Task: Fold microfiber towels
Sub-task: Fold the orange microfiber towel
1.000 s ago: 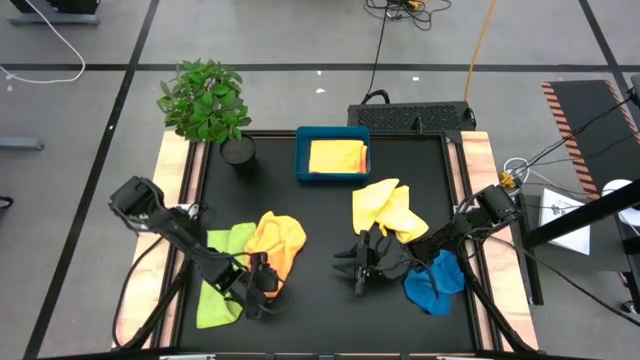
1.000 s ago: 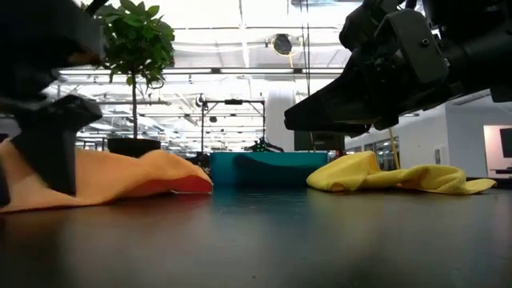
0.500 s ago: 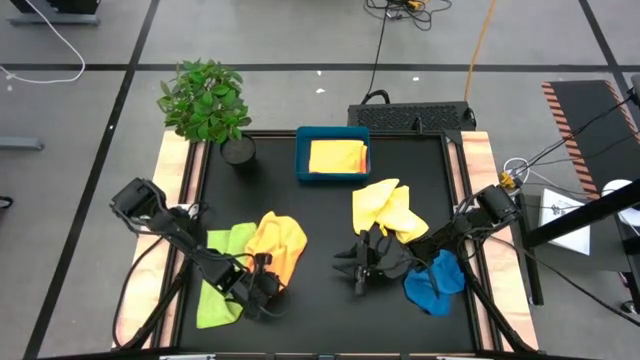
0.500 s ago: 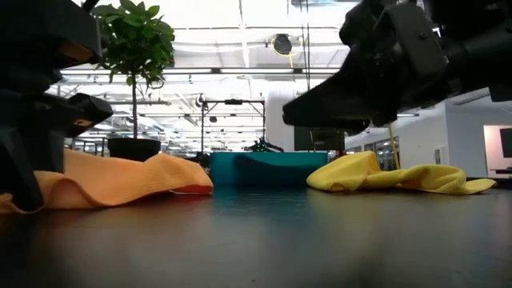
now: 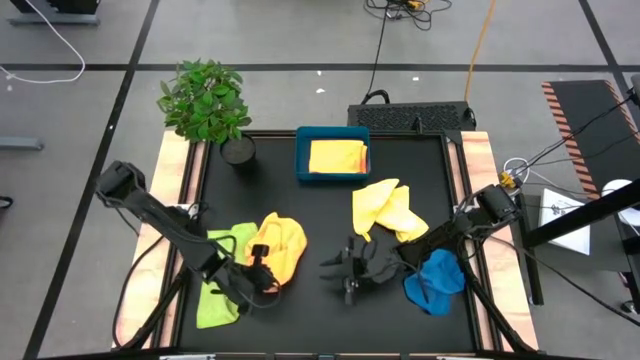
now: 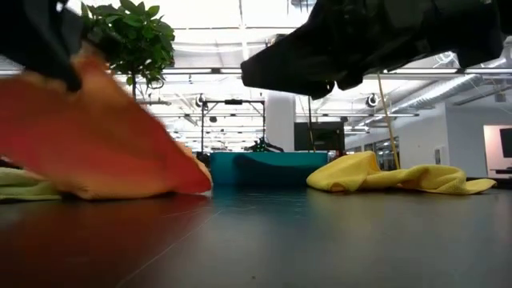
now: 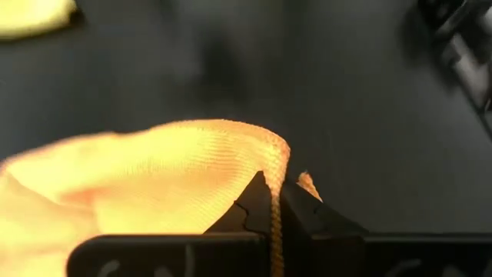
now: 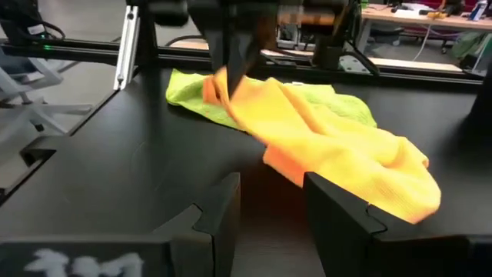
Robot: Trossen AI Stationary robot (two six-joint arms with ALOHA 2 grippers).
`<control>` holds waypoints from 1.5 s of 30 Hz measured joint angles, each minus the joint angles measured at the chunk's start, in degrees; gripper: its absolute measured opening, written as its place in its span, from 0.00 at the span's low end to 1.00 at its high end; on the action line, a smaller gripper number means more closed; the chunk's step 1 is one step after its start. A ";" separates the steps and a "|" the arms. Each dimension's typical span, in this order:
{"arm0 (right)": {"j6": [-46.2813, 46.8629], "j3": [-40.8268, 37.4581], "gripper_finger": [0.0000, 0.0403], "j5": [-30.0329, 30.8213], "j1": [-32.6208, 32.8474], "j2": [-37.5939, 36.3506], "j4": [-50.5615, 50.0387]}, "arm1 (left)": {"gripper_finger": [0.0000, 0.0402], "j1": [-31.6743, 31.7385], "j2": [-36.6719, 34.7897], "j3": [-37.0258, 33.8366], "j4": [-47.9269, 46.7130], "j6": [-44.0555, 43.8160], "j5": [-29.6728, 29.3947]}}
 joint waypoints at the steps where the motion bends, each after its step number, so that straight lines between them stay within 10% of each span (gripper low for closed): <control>1: -0.05 0.02 0.33 -0.01 -0.20 0.00 0.00 | 0.01 0.00 -0.99 0.01 0.01 0.56 -0.24; 21: 1.06 4.63 0.60 -2.94 -10.28 6.86 7.38 | 0.01 1.48 -11.49 4.86 2.14 13.14 -1.95; 45: 3.29 11.37 0.59 -2.35 -2.99 4.67 -4.17 | 0.03 4.27 -11.50 12.42 -11.31 14.48 -10.54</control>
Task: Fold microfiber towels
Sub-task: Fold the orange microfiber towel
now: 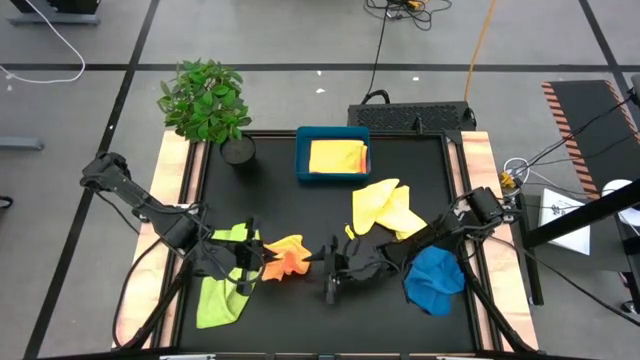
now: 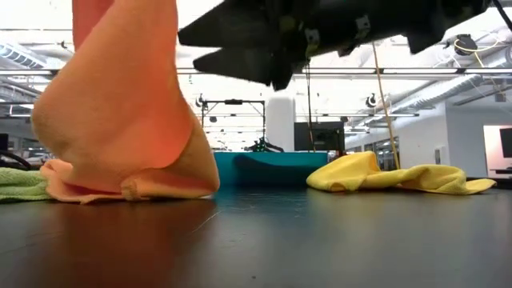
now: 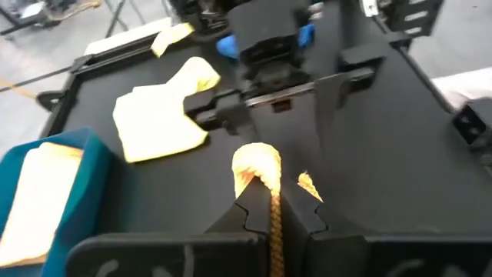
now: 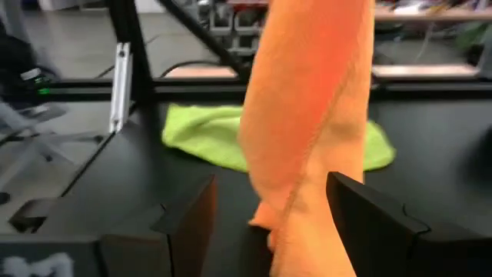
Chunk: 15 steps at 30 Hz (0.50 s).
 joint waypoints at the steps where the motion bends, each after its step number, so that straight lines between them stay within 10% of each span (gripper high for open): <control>1: -0.65 0.00 0.59 1.56 0.32 -0.08 0.48 | 0.03 0.48 0.00 0.00 0.19 -0.02 -0.35; 15: 8.43 0.02 0.59 14.06 -4.25 2.82 -5.41 | 0.05 5.92 -0.03 -0.02 11.36 5.22 -0.42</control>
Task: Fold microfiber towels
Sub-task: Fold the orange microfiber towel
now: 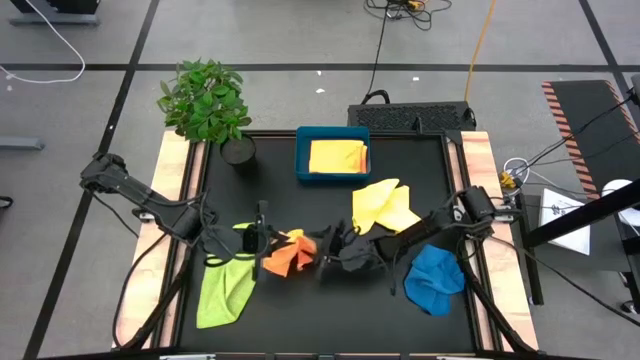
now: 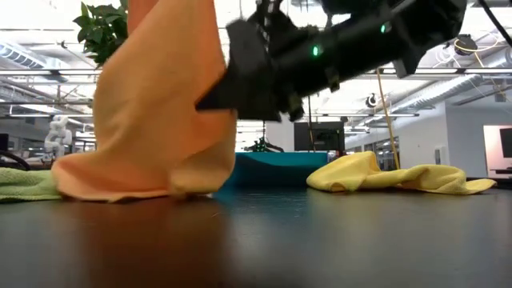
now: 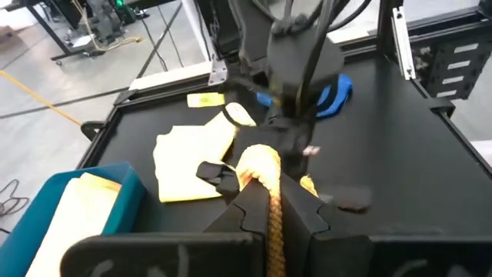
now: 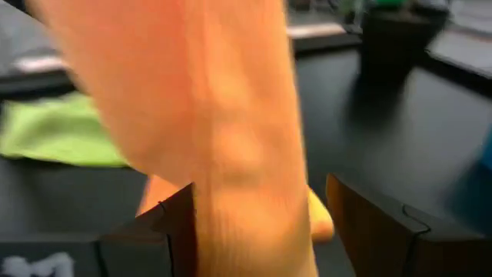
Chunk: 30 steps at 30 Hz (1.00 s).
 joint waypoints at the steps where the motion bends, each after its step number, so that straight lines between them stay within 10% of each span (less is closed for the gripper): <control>1: 0.71 0.00 0.59 0.67 -0.31 0.02 -1.95 | 0.05 -0.05 -0.19 0.00 -0.26 0.00 0.04; 14: 9.24 0.00 0.56 0.27 -1.26 0.02 -17.75 | 0.02 -4.43 -5.81 0.72 -5.91 -1.82 0.03; 30: 5.64 -0.02 0.09 -5.52 -1.22 -0.24 -18.25 | 0.05 -5.13 -6.33 0.72 -6.44 -1.66 0.01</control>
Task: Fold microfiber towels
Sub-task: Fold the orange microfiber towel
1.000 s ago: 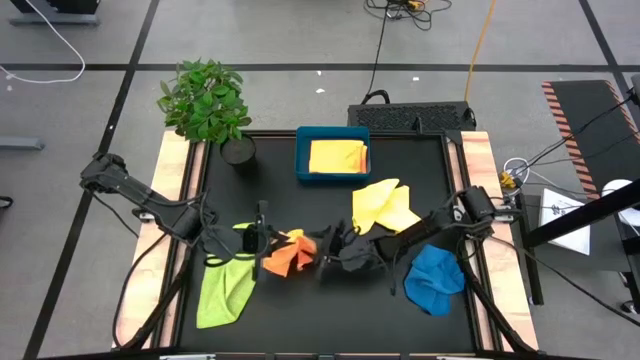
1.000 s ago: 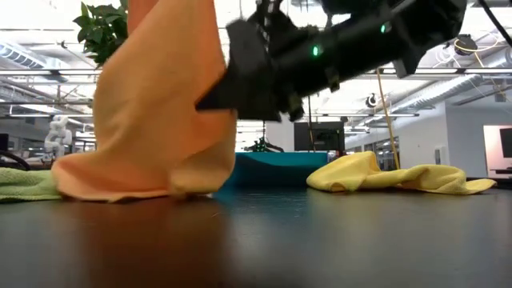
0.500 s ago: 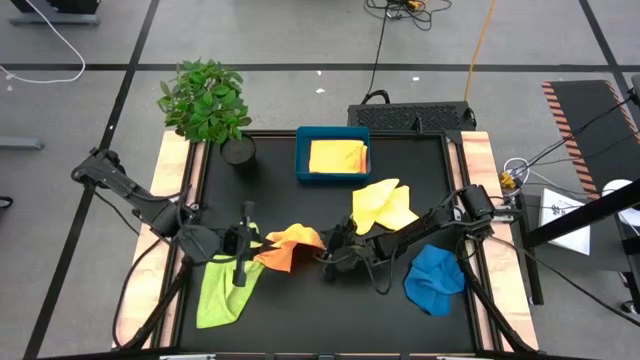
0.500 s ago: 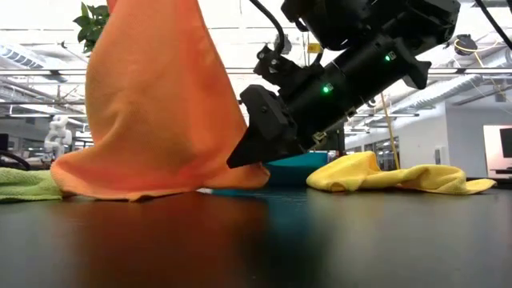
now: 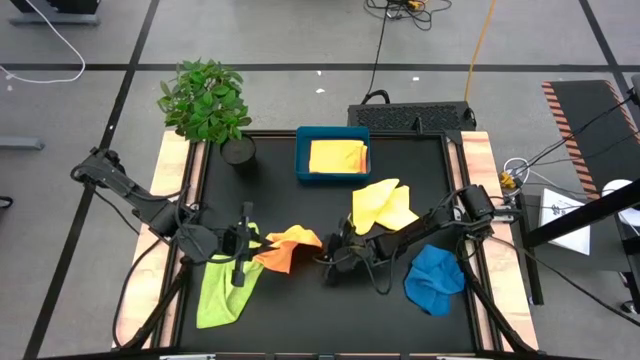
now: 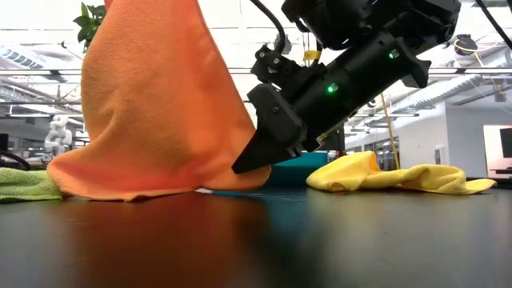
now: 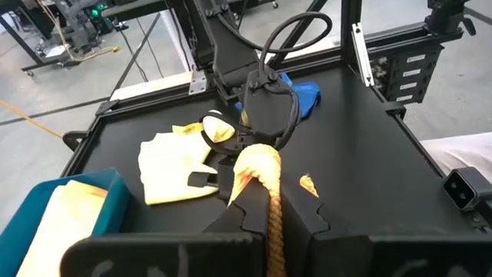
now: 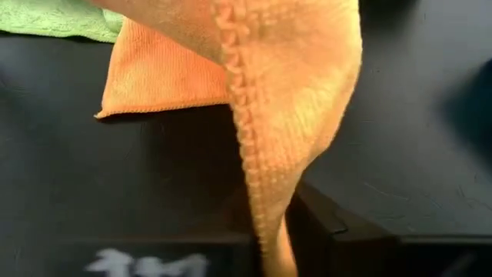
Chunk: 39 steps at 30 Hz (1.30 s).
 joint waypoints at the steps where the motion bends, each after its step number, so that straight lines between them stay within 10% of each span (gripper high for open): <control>1: 0.00 0.00 0.05 -0.02 0.00 -0.29 0.01 | 0.05 0.00 0.00 0.00 0.03 -0.05 0.02; 22: -10.27 0.00 0.00 0.18 17.29 -32.68 -2.45 | 0.04 -9.46 -1.05 0.09 14.20 1.44 1.64; 39: 3.72 0.02 0.00 3.96 26.34 -34.39 -14.21 | 0.04 -13.79 2.52 0.04 -1.84 -19.74 -0.96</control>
